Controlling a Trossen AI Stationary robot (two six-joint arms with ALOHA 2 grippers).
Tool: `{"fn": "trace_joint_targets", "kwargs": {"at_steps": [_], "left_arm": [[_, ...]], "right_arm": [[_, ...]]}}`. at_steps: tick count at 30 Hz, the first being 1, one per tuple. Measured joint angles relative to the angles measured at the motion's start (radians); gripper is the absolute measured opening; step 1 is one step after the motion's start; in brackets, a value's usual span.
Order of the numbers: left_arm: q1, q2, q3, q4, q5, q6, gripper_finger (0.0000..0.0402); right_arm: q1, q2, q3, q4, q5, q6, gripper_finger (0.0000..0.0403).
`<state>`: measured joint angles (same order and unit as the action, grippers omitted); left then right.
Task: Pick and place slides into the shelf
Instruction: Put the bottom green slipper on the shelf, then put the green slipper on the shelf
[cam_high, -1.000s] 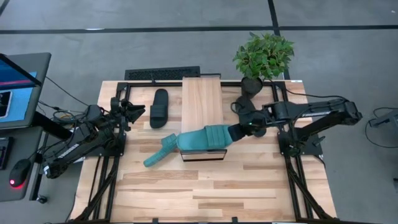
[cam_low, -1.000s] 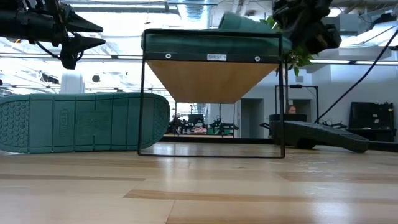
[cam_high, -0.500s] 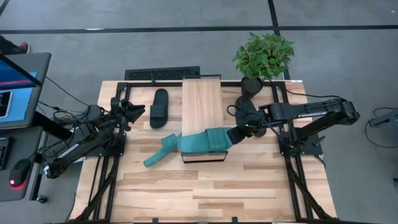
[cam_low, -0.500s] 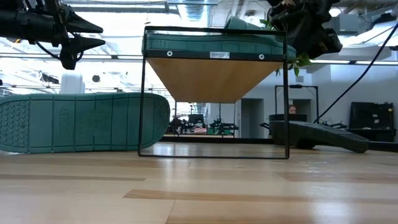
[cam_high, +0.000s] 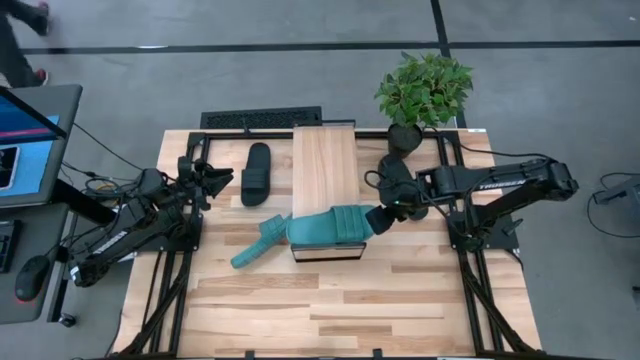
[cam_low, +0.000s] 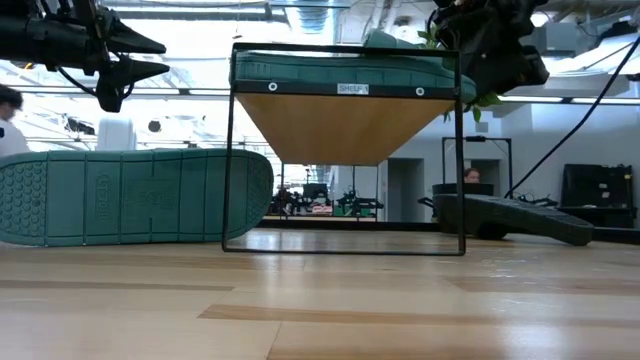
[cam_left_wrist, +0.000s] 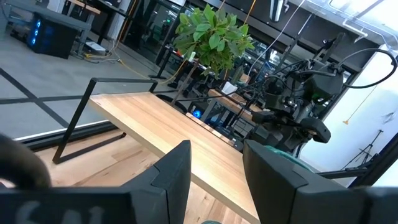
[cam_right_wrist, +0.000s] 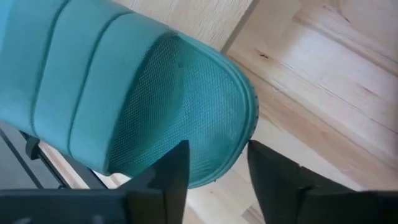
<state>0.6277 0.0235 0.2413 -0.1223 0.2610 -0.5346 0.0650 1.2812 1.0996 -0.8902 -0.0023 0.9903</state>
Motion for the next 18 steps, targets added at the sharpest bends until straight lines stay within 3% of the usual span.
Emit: {"fn": "trace_joint_targets", "kwargs": {"at_steps": [9, 18], "left_arm": [[0.0, 0.0, 0.0, 0.0, 0.0, 0.0, 0.0134], [0.0, 0.0, 0.0, -0.001, 0.0, 0.0, 0.0134]], "right_arm": [[-0.009, 0.0, 0.0, 0.0, 0.028, -0.074, 0.0246], [-0.039, -0.037, -0.001, 0.001, 0.096, -0.16, 0.0255]]}}
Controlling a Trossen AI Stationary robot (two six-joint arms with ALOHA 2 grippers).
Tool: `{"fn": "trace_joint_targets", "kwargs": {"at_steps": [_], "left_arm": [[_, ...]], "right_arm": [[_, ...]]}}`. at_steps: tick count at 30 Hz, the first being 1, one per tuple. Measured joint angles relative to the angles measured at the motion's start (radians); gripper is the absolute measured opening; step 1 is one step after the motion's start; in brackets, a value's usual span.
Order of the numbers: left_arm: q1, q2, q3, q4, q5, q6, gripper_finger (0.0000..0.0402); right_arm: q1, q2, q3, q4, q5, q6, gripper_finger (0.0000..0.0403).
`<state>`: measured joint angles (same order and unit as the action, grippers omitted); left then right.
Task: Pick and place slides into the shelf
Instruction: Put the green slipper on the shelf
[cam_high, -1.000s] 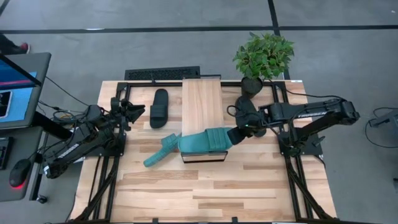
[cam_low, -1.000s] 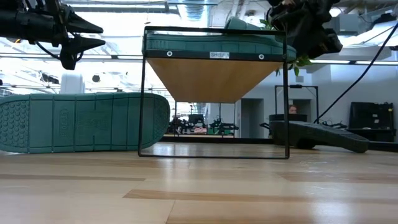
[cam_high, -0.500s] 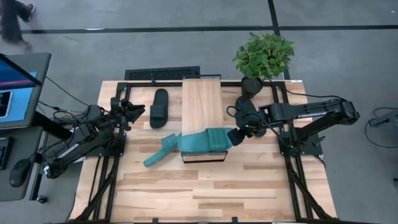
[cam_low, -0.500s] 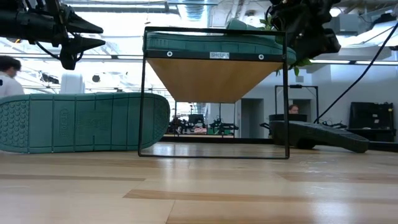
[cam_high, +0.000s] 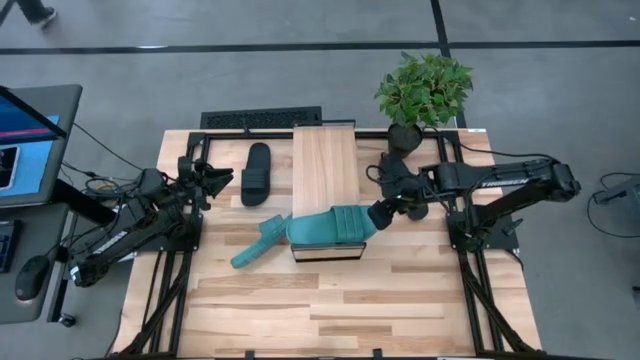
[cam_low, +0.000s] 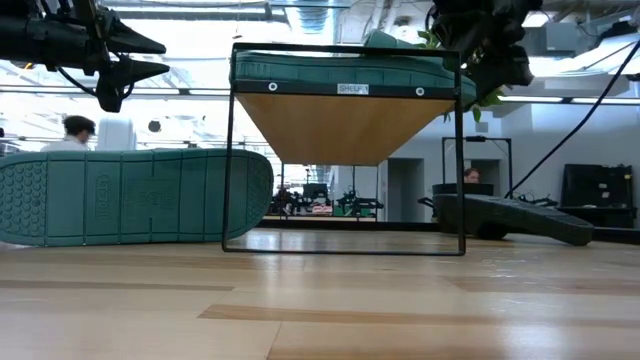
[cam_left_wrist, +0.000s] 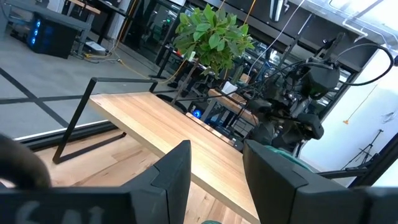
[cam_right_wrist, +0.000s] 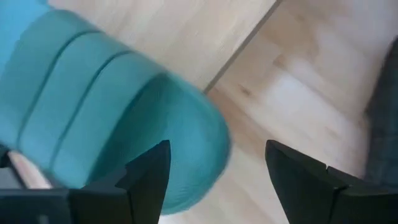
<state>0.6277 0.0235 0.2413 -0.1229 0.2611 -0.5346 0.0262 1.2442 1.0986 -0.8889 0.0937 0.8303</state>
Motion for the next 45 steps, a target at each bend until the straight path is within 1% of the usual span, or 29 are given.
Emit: {"fn": "trace_joint_targets", "kwargs": {"at_steps": [3, 6, 9, 12, 16, 19, 23, 26, 29, 34, 36, 39, 43, 45], "left_arm": [[0.0, 0.0, 0.0, 0.0, -0.005, 0.0, 0.0134], [0.0, 0.0, 0.0, -0.002, -0.013, 0.0, 0.0134], [0.0, 0.0, 0.0, -0.002, -0.013, 0.0, 0.0134], [0.0, 0.0, 0.0, -0.003, -0.013, 0.0, 0.0134], [0.0, 0.0, 0.0, -0.025, -0.014, 0.0, 0.0134], [0.0, 0.0, 0.0, -0.04, -0.014, 0.0, 0.0134], [0.0, 0.0, 0.0, -0.085, -0.014, 0.0, 0.0134], [0.0, 0.0, 0.0, -0.132, -0.014, 0.0, 0.0134], [0.0, 0.0, 0.0, -0.153, -0.029, 0.015, 0.0134], [0.0, 0.0, 0.0, -0.177, -0.126, 0.124, 0.0134], [0.0, 0.0, 0.0, -0.174, -0.161, 0.124, 0.0134], [0.0, 0.0, 0.0, -0.164, -0.18, 0.105, 0.0134], [0.0, 0.0, 0.0, -0.148, -0.196, 0.107, 0.0134], [0.0, 0.0, 0.0, -0.148, -0.207, 0.108, 0.0134]], "right_arm": [[-0.004, -0.053, 0.002, 0.009, 0.061, -0.022, 0.0255], [-0.004, -0.126, 0.001, 0.017, 0.144, -0.053, 0.0255], [0.013, -0.216, 0.001, 0.017, 0.254, -0.103, 0.0255], [0.064, -0.301, 0.001, 0.017, 0.394, -0.16, 0.0255], [0.181, -0.386, 0.001, 0.024, 0.595, -0.238, 0.0255], [0.292, -0.424, -0.014, 0.071, 0.736, -0.333, 0.0255], [0.435, -0.455, -0.062, 0.124, 0.898, -0.442, 0.0255], [0.531, -0.476, -0.108, 0.124, 1.033, -0.457, 0.0255], [0.621, -0.504, -0.163, 0.117, 1.141, -0.434, 0.0255], [0.749, -0.544, -0.258, 0.112, 1.228, -0.36, 0.0255], [0.79, -0.549, -0.281, 0.111, 1.265, -0.353, 0.0255], [0.837, -0.554, -0.295, 0.112, 1.318, -0.351, 0.0255], [0.885, -0.559, -0.302, 0.111, 1.323, -0.35, 0.0255], [0.903, -0.56, -0.302, 0.101, 1.321, -0.379, 0.0255]]}}
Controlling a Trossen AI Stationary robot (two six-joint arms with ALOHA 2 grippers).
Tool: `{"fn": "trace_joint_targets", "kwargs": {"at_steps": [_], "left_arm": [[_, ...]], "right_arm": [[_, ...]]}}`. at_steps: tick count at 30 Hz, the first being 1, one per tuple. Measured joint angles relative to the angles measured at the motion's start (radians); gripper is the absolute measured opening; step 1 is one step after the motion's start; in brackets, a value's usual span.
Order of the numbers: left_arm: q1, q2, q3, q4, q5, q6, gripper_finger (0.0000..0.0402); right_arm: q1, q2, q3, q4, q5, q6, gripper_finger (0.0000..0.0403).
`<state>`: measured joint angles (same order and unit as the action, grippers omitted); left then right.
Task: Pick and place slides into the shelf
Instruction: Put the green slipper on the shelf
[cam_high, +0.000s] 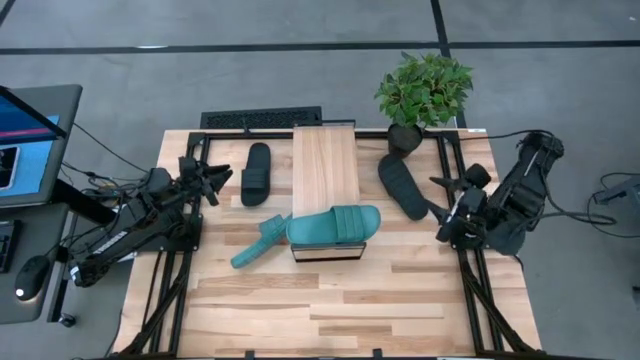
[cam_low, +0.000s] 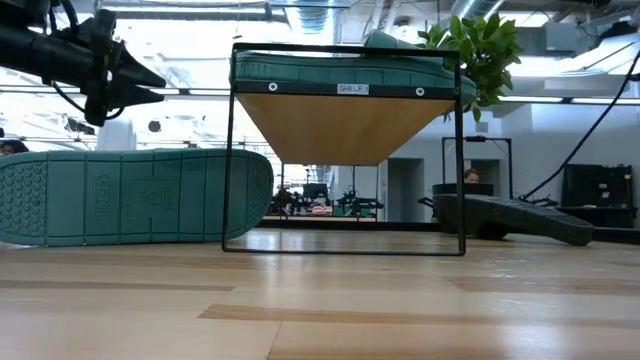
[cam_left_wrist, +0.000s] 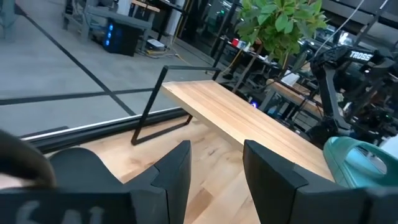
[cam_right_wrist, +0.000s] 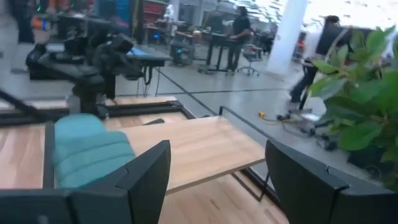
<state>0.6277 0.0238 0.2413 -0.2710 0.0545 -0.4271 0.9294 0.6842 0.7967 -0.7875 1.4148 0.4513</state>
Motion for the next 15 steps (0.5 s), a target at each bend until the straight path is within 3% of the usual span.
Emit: {"fn": "trace_joint_targets", "kwargs": {"at_steps": [8, 10, 15], "left_arm": [[0.0, 0.0, 0.0, 0.018, -0.067, -0.031, 0.0134], [0.0, 0.0, 0.0, 0.082, 0.016, -0.018, 0.0134], [0.0, 0.0, 0.0, 0.354, 0.393, 0.021, 0.0134]], "right_arm": [[0.036, 0.001, 0.0, -0.015, -0.103, -0.018, 0.0255], [0.04, 0.002, 0.0, -0.022, -0.112, -0.017, 0.0255], [0.039, 0.003, 0.0, -0.021, -0.135, -0.015, 0.0255]]}}
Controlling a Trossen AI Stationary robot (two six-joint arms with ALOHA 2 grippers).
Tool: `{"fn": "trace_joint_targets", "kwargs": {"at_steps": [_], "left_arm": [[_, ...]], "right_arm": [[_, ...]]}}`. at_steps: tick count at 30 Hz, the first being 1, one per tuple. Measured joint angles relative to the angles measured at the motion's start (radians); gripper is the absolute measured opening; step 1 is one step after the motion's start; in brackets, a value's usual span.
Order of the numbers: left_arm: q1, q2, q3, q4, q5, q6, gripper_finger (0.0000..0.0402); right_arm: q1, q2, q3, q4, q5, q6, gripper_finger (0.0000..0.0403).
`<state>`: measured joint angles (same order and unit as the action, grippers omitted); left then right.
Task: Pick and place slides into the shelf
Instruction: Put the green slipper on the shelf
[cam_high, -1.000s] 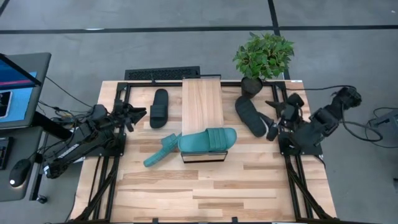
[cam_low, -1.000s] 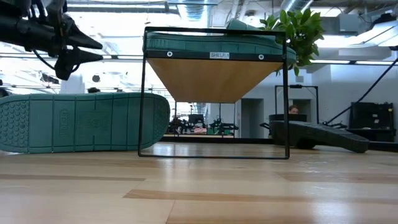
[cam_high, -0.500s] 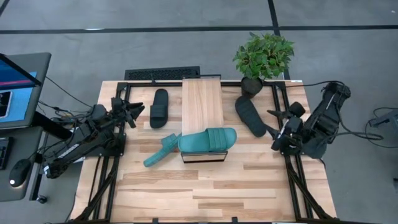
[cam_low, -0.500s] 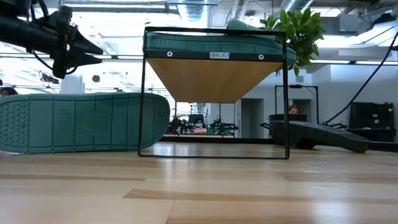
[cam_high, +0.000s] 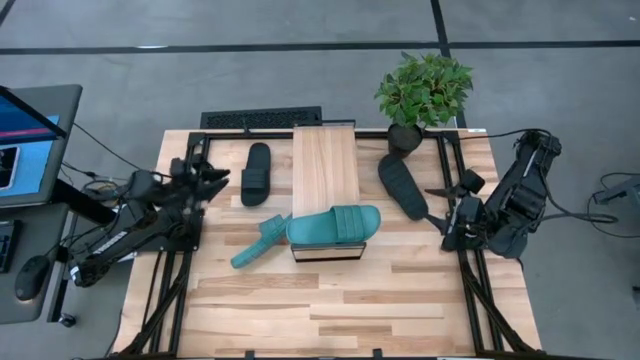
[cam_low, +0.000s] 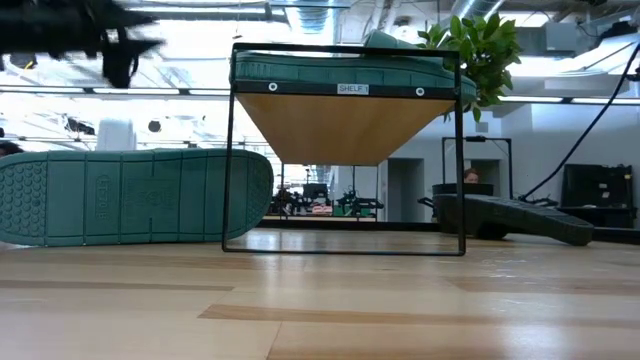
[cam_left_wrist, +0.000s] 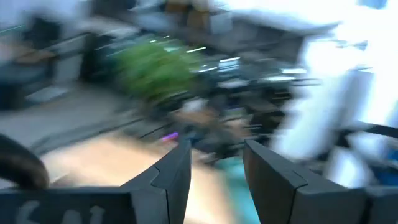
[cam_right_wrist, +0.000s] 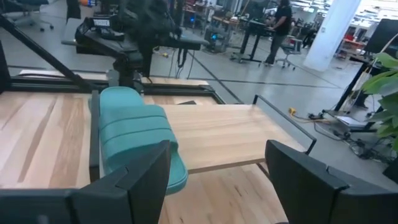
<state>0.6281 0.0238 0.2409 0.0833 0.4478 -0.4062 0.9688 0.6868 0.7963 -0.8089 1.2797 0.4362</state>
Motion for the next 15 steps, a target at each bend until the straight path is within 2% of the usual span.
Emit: {"fn": "trace_joint_targets", "kwargs": {"at_steps": [3, 7, 11, 15], "left_arm": [[-0.001, 0.0, 0.01, 0.127, 0.214, 0.018, 0.0134], [0.0, 0.0, 0.034, 0.151, 0.372, 0.018, 0.0134], [0.0, 0.0, 0.034, 0.125, 0.442, -0.001, 0.0134], [0.0, 0.0, 0.035, 0.034, 0.446, -0.003, 0.0134]], "right_arm": [[0.0, 0.0, 0.0, 0.0, -0.003, 0.0, 0.0255], [0.0, 0.0, 0.0, -0.003, -0.033, 0.0, 0.0255], [0.0, 0.0, 0.0, -0.023, -0.052, 0.001, 0.0255], [0.0, -0.001, 0.0, -0.059, -0.052, 0.001, 0.0255]]}}
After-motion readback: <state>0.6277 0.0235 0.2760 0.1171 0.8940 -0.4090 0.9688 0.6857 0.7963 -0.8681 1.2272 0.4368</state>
